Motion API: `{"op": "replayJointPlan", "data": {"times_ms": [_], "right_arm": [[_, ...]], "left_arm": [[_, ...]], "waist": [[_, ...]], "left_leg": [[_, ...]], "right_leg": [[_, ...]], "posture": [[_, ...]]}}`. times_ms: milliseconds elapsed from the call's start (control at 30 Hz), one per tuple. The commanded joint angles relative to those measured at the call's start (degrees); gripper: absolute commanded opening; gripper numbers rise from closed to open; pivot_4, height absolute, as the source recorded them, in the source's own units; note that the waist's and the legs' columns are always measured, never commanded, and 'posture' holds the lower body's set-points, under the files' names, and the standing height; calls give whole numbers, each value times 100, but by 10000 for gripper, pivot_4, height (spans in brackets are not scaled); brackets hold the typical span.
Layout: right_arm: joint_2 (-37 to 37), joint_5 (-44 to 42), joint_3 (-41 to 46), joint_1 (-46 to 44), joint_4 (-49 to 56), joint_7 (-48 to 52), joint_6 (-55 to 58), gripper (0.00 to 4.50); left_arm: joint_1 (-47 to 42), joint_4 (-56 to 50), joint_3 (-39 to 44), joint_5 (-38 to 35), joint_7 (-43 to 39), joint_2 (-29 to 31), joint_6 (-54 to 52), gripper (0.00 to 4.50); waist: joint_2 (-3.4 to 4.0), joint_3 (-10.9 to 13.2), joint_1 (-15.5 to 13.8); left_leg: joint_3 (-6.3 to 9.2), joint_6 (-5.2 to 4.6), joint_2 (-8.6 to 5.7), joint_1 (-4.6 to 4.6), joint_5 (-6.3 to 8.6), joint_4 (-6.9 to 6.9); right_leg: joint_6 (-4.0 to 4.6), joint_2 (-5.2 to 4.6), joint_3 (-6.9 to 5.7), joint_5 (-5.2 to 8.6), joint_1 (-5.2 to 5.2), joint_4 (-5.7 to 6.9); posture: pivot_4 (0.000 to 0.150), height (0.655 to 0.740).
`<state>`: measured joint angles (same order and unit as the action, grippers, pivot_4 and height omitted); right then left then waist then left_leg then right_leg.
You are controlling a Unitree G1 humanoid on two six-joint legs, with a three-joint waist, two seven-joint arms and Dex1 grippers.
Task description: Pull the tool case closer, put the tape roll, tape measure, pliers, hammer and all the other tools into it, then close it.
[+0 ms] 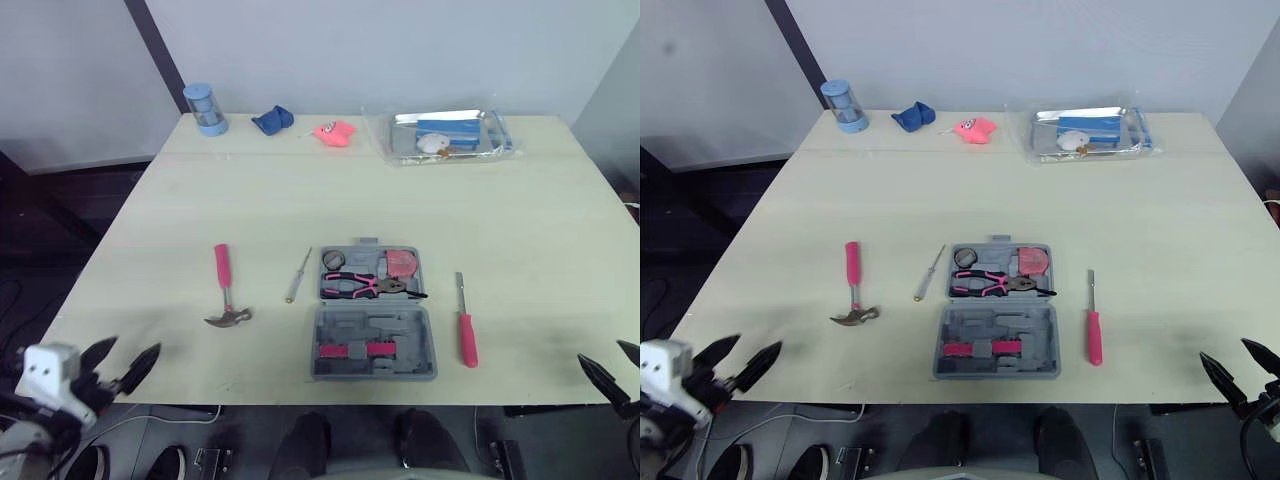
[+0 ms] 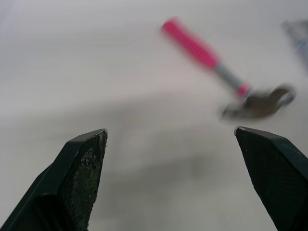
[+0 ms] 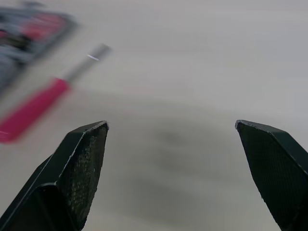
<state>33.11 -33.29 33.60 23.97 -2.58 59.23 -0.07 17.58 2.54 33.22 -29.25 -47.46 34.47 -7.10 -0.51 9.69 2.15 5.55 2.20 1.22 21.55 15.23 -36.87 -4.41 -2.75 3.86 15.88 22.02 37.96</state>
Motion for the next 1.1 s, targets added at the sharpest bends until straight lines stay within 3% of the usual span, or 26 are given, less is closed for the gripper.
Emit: {"op": "replayJointPlan", "data": {"times_ms": [33,267,467,700,1033,1100], "right_arm": [[194,-348,-173,-213,768,169,284,44591],[463,-505,-867,-984,1510,490,626,44591],[809,-486,-1488,-1781,1892,480,1117,44591],[1079,-736,-1609,-2202,2162,400,1710,44591],[1115,-700,-1487,-2258,2103,380,1751,44591],[1102,-715,-1483,-2232,2142,369,1758,45000]], "left_arm": [[-276,-832,-387,-58,350,55,-566,45000],[-1162,-1784,-1597,380,1443,-127,-1769,45000],[-1949,-1920,-2413,639,2734,-1207,-2541,45000],[-2493,-1367,-2791,1122,3268,-1586,-2765,45000],[-2753,-972,-3006,1232,3250,-1723,-3189,45000],[-2839,-885,-3057,1287,3224,-1719,-3175,37073]], "waist": [[3,-2,11],[5,-1,10],[6,1,-10],[2,2,-14],[2,2,-27],[3,2,-28]], "left_leg": [[0,0,0,0,0,-1],[5,0,-1,4,0,-1],[14,0,-6,14,0,-21],[24,0,-12,19,0,-32],[25,0,-16,22,0,-33],[25,0,-16,20,-1,-34]], "right_leg": [[0,0,0,0,0,1],[-2,2,-2,-1,1,-1],[-9,1,-8,-5,1,2],[-10,0,-13,-7,0,5],[-12,-2,-14,-8,0,4],[-12,-2,-14,-8,0,6]], "posture": [[1500,7400],[1500,7400],[1500,7400],[1500,7400],[1500,7400],[1500,7400]]}}
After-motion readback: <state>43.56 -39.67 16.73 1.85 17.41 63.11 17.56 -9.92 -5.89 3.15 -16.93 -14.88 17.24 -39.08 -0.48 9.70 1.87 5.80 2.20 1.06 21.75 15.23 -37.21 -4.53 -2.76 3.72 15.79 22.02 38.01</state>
